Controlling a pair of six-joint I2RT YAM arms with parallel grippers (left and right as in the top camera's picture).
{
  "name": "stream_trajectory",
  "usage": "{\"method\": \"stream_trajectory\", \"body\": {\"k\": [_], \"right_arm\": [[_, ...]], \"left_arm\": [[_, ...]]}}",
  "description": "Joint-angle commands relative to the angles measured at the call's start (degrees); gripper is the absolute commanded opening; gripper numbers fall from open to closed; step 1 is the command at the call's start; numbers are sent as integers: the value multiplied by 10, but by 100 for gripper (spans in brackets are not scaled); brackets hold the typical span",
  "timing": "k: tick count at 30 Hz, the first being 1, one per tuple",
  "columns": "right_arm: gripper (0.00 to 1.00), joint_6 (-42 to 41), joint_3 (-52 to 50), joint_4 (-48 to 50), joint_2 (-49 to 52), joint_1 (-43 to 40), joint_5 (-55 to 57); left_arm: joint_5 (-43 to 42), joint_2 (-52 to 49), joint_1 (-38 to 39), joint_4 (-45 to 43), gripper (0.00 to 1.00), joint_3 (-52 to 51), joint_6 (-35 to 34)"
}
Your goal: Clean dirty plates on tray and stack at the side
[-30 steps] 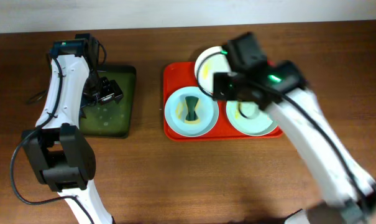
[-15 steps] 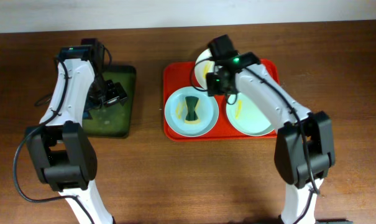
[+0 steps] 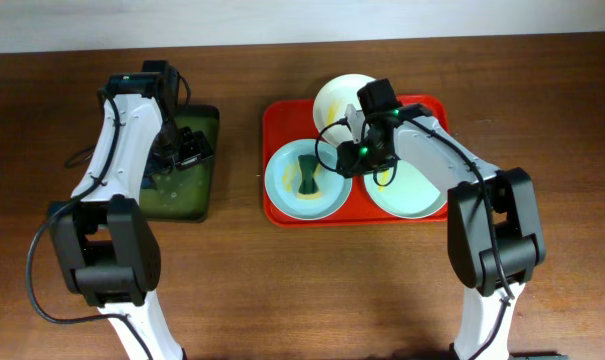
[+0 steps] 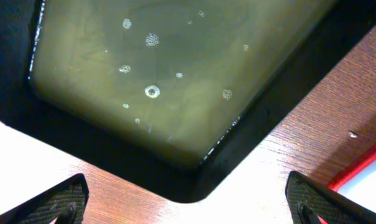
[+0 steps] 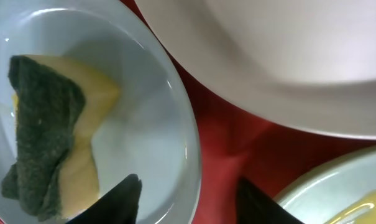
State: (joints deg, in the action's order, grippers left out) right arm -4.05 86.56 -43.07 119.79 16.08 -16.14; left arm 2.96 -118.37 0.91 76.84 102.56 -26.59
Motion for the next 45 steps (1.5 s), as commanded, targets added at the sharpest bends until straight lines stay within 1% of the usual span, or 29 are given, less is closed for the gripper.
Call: {"method": "stream_trajectory", "body": {"k": [1, 2, 3, 4, 6, 11, 12, 13, 14, 15, 16, 18, 19, 20, 21, 22, 23, 24, 25, 26, 27, 28, 30, 32, 35, 40, 43, 44, 45], "right_arm": [[45, -11, -14, 4, -1, 0, 3], [44, -14, -18, 5, -1, 0, 3], [40, -14, -22, 5, -1, 0, 3], [38, -14, -25, 5, -1, 0, 3], [32, -38, -29, 3, -1, 0, 3], [30, -44, -58, 20, -1, 0, 3], [26, -44, -69, 36, -1, 0, 3], [17, -43, -70, 42, -1, 0, 3], [11, -34, -70, 45, -1, 0, 3], [5, -32, -70, 47, -1, -1, 3], [4, -33, -70, 47, -1, -1, 3], [4, -33, -70, 48, -1, -1, 1], [4, -33, -70, 48, -1, -1, 1], [4, -33, -70, 48, -1, -1, 0], [4, -33, -70, 48, -1, -1, -1], [4, -33, -70, 48, -1, -1, -2], [4, -33, -70, 48, -1, -1, -2], [4, -33, -70, 48, -1, -1, -2], [4, -33, -70, 48, -1, -1, -2], [4, -33, -70, 49, -1, -1, -4], [4, -33, -70, 52, -1, -1, -17], [4, -33, -70, 52, -1, -1, -19], [4, -33, -70, 52, -1, -1, -19], [4, -33, -70, 52, -1, -1, -19], [5, -33, -70, 52, -1, -1, -19], [5, -33, -70, 54, -1, -1, -19], [4, -33, -70, 54, -1, -1, -19], [5, -33, -70, 54, -1, -1, -19], [4, -33, -70, 54, -1, -1, -19]], "left_arm": [[-44, 13, 2, -7, 100, -5, 32], [-55, 13, 2, -10, 100, -5, 42], [-58, 13, 4, -12, 99, -5, 44], [-58, 13, 5, -12, 100, -5, 44], [-58, 13, 7, -12, 100, -5, 44], [-58, 13, 26, -13, 99, -5, 44], [-58, 13, 40, -15, 98, -5, 44], [-58, 13, 48, -18, 96, -5, 44], [-58, 13, 55, -22, 93, -5, 44], [-58, 13, 64, -27, 84, -5, 44], [-58, 13, 70, -29, 63, -5, 44], [-81, 13, 84, -34, 37, -5, 44], [-101, 13, 91, -40, 27, -5, 43], [-122, 13, 99, -49, 21, -5, 43], [-137, 13, 106, -58, 19, -5, 43], [-147, 13, 116, -69, 15, -7, 40], [-148, 13, 124, -76, 9, -10, 30], [-148, 13, 132, -83, 11, -15, 17], [-148, 12, 141, -92, 30, -21, 11], [-148, 11, 151, -106, 38, -30, 7], [-148, 11, 165, -126, 37, -45, 4], [-158, 11, 174, -144, 40, -58, 3], [-179, 11, 185, -177, 52, -80, -6], [-183, 11, 194, -219, 51, -106, -36], [-187, 11, 203, -271, 54, -137, -58], [-187, 11, 226, -311, 53, -143, -62], [-182, 11, 239, -322, 52, -143, -62], [-179, 11, 242, -328, 50, -143, -63], [-170, 11, 243, -331, 45, -144, -69]]}}
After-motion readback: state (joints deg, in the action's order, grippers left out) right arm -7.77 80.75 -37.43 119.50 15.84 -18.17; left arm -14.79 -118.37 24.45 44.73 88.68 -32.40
